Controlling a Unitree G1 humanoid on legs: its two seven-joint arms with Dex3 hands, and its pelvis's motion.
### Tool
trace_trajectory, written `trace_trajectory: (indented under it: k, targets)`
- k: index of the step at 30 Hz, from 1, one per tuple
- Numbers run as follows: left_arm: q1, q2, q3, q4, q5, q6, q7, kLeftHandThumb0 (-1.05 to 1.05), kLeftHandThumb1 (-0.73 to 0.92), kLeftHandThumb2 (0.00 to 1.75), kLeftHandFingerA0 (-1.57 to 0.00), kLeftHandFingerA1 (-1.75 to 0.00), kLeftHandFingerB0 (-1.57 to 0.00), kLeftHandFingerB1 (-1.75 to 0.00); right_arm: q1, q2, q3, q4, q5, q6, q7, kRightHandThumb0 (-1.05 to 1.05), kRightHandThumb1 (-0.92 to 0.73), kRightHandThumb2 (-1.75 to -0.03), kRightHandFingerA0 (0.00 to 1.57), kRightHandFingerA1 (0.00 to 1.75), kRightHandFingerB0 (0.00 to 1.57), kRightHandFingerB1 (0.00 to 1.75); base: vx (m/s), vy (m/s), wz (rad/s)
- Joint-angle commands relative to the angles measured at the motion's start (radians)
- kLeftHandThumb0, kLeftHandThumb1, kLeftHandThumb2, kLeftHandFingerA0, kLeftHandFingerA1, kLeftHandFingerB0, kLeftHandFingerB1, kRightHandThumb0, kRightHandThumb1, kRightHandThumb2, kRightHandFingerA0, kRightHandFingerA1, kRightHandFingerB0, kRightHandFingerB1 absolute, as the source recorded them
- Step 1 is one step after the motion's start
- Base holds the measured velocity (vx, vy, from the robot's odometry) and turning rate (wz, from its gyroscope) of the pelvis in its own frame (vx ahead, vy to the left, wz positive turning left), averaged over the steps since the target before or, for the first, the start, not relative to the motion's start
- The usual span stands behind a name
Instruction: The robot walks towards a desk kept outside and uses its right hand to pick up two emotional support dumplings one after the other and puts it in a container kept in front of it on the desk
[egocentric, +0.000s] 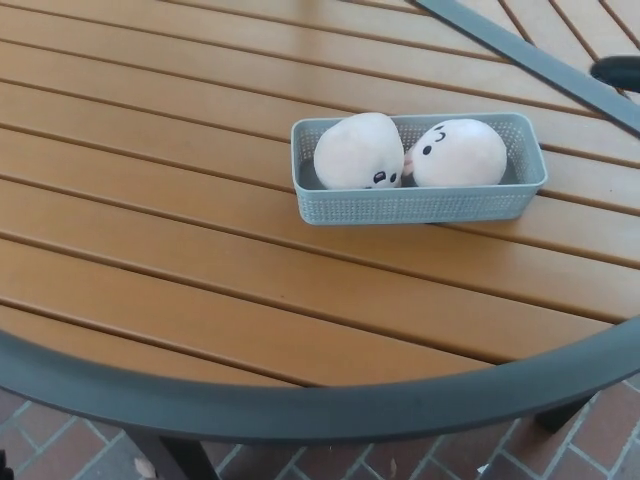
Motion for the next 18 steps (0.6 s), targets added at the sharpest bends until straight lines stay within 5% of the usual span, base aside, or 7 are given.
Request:
trace_trajectory:
  k: [1,7,12,13,14,15,18]
  targets:
    - [0.063,0.055,-0.011,0.020,0.052,-0.131,0.072,-0.07,0.70,0.62,-0.78,-0.64,-0.69,-0.53,0.830,0.011,-1.242,-0.003,0.518,-0.196,-0.098,-0.40,-0.33,-0.97,0.04,0.56,0.00,0.52,0.00,0.000,0.00]
    - [0.066,0.064,-0.014,0.024,0.056,-0.122,0.078,-0.13,0.67,0.60,-0.80,-0.63,-0.70,-0.52,0.924,0.070,-1.236,0.241,0.536,-0.290,-0.384,-0.82,-0.56,-0.95,0.02,0.63,0.00,0.46,0.00,0.000,0.00]
    - [0.076,0.072,-0.014,0.038,0.056,-0.111,0.078,-0.16,0.66,0.60,-0.82,-0.64,-0.70,-0.53,0.920,0.160,-1.222,0.440,0.614,-0.396,-0.559,-0.78,-0.53,-0.93,0.04,0.69,0.00,0.37,0.00,0.000,0.00]
    - [0.083,0.074,-0.013,0.036,0.056,-0.115,0.076,-0.20,0.65,0.59,-0.83,-0.67,-0.70,-0.54,0.910,0.173,-1.220,0.477,0.619,-0.410,-0.603,-0.72,-0.74,-0.58,0.01,1.09,0.03,0.32,0.00,0.000,0.00]
    - [0.088,0.075,-0.013,0.035,0.055,-0.118,0.073,-0.20,0.65,0.59,-0.83,-0.67,-0.70,-0.54,0.903,0.177,-1.220,0.503,0.621,-0.418,-0.630,-0.72,-0.74,-0.58,0.01,1.09,0.03,0.32,0.00,0.000,0.00]
    - [0.091,0.077,-0.013,0.038,0.055,-0.115,0.073,-0.20,0.65,0.59,-0.81,-0.65,-0.70,-0.53,0.888,0.185,-1.225,0.551,0.637,-0.446,-0.664,-0.71,-0.51,-0.93,0.17,0.79,0.00,0.25,0.00,0.000,0.00]
    - [0.097,0.077,0.003,0.045,0.037,-0.110,0.067,-0.08,0.70,0.60,-0.81,-0.67,-0.72,-0.55,0.862,0.213,-1.225,0.621,0.643,-0.468,-0.732,-0.80,-0.59,-1.00,0.03,0.75,0.00,0.23,0.00,0.000,0.00]
